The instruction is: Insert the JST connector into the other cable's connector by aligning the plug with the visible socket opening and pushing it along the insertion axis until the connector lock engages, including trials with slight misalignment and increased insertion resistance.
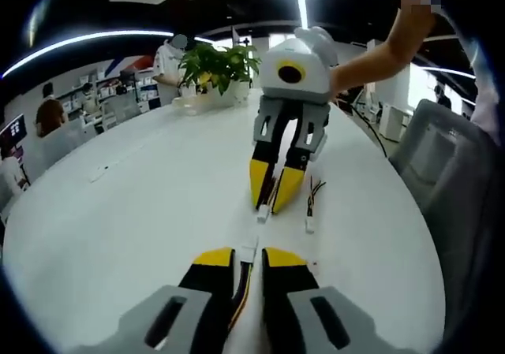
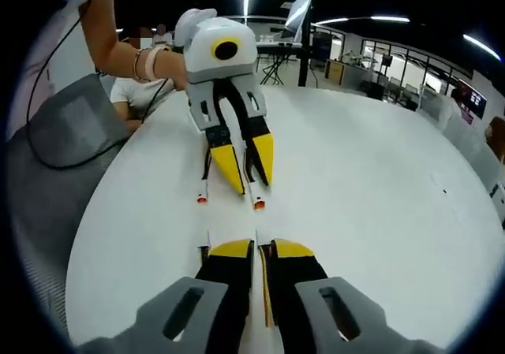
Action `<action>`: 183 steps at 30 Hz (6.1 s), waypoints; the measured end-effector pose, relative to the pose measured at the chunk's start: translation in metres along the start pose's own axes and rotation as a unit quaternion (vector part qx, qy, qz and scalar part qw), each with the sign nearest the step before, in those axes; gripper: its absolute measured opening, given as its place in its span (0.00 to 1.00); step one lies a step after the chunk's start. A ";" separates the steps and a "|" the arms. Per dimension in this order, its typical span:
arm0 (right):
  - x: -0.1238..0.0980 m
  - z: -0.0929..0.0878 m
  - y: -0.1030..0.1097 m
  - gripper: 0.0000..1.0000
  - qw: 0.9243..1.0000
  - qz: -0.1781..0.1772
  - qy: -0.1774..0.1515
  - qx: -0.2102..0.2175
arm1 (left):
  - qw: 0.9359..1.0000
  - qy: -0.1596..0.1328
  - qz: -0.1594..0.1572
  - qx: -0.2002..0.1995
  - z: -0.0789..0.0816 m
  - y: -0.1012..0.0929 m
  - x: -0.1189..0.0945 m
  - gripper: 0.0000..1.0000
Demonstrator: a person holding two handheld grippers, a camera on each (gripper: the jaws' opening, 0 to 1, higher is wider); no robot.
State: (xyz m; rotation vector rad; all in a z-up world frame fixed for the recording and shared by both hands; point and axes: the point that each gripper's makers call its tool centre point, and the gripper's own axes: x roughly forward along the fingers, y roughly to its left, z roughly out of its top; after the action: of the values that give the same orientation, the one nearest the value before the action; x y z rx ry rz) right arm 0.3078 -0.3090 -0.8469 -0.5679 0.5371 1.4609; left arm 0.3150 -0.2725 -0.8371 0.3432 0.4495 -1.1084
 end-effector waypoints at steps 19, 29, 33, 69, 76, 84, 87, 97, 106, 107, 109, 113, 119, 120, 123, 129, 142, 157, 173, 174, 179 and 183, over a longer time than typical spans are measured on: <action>0.001 -0.003 -0.001 0.05 1.000 0.010 0.006 -0.011 | 1.000 0.004 -0.013 0.006 -0.005 -0.001 0.006 0.03; 0.003 -0.005 -0.003 0.04 1.000 0.016 0.003 -0.014 | 1.000 -0.003 -0.012 0.024 -0.003 0.001 0.008 0.00; 0.003 -0.004 -0.003 0.04 1.000 0.018 0.001 -0.012 | 1.000 -0.006 -0.014 0.017 -0.004 0.001 0.007 0.00; -0.016 0.027 -0.012 0.04 0.999 0.014 -0.013 -0.040 | 0.997 0.010 -0.049 0.057 0.029 0.001 0.001 0.00; -0.015 0.030 -0.011 0.04 0.999 0.014 -0.014 -0.049 | 0.998 -0.002 -0.052 0.044 0.034 -0.001 0.002 0.00; -0.014 0.030 -0.008 0.04 0.998 0.018 -0.012 -0.056 | 0.998 -0.005 -0.055 0.040 0.034 -0.002 0.002 0.00; -0.014 0.030 -0.007 0.04 0.998 0.020 -0.011 -0.060 | 0.998 -0.004 -0.056 0.041 0.034 -0.003 0.002 0.00; -0.013 0.033 -0.005 0.04 0.997 0.026 -0.015 -0.078 | 0.997 -0.011 -0.067 0.024 0.034 -0.004 -0.002 0.00; -0.014 0.032 0.000 0.04 0.995 0.032 -0.012 -0.089 | 0.997 -0.013 -0.076 0.015 0.033 -0.008 -0.002 0.00; -0.014 0.032 0.000 0.04 0.995 0.032 -0.012 -0.089 | 0.997 -0.013 -0.076 0.015 0.033 -0.008 -0.002 0.00; -0.014 0.032 0.000 0.04 0.996 0.032 -0.012 -0.088 | 0.997 -0.013 -0.076 0.015 0.033 -0.008 -0.002 0.00; -0.013 0.031 0.001 0.03 0.996 0.032 -0.008 -0.086 | 0.997 -0.012 -0.078 0.017 0.033 -0.009 -0.002 0.00; -0.013 0.031 0.000 0.03 0.996 0.033 -0.007 -0.079 | 0.997 -0.010 -0.076 0.023 0.032 -0.009 -0.002 0.00; -0.013 0.031 0.000 0.03 0.996 0.032 -0.006 -0.079 | 0.997 -0.010 -0.076 0.024 0.032 -0.009 -0.002 0.00; -0.012 0.031 0.001 0.03 0.997 0.034 -0.006 -0.075 | 0.997 -0.009 -0.076 0.028 0.032 -0.009 -0.002 0.00; -0.010 0.032 0.003 0.04 0.997 0.039 -0.010 -0.067 | 0.996 -0.008 -0.077 0.037 0.033 -0.012 0.000 0.00; -0.014 0.033 0.000 0.03 0.996 0.032 -0.011 -0.086 | 0.995 -0.013 -0.069 0.070 0.040 -0.012 0.002 0.00; -0.013 0.029 0.002 0.02 0.994 0.036 0.001 -0.099 | 0.993 -0.005 -0.075 0.088 0.040 -0.014 0.006 0.00; -0.006 0.027 -0.001 0.02 0.994 0.033 0.012 -0.102 | 0.993 0.002 -0.077 0.092 0.034 -0.009 0.008 0.00; -0.005 0.028 -0.002 0.02 0.994 0.032 0.010 -0.100 | 0.993 0.000 -0.077 0.090 0.034 -0.007 0.009 0.00; 0.000 0.026 -0.009 0.03 0.995 0.027 0.008 -0.096 | 0.993 0.000 -0.074 0.092 0.031 -0.001 0.012 0.00; 0.003 0.024 -0.010 0.03 0.995 0.027 0.009 -0.093 | 0.992 0.005 -0.077 0.096 0.027 0.000 0.013 0.00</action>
State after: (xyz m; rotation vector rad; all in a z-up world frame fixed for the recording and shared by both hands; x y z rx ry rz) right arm 0.3179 -0.2912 -0.8306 -0.7188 0.4355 1.5695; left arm 0.3245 -0.2958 -0.8206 0.4899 0.3841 -1.3043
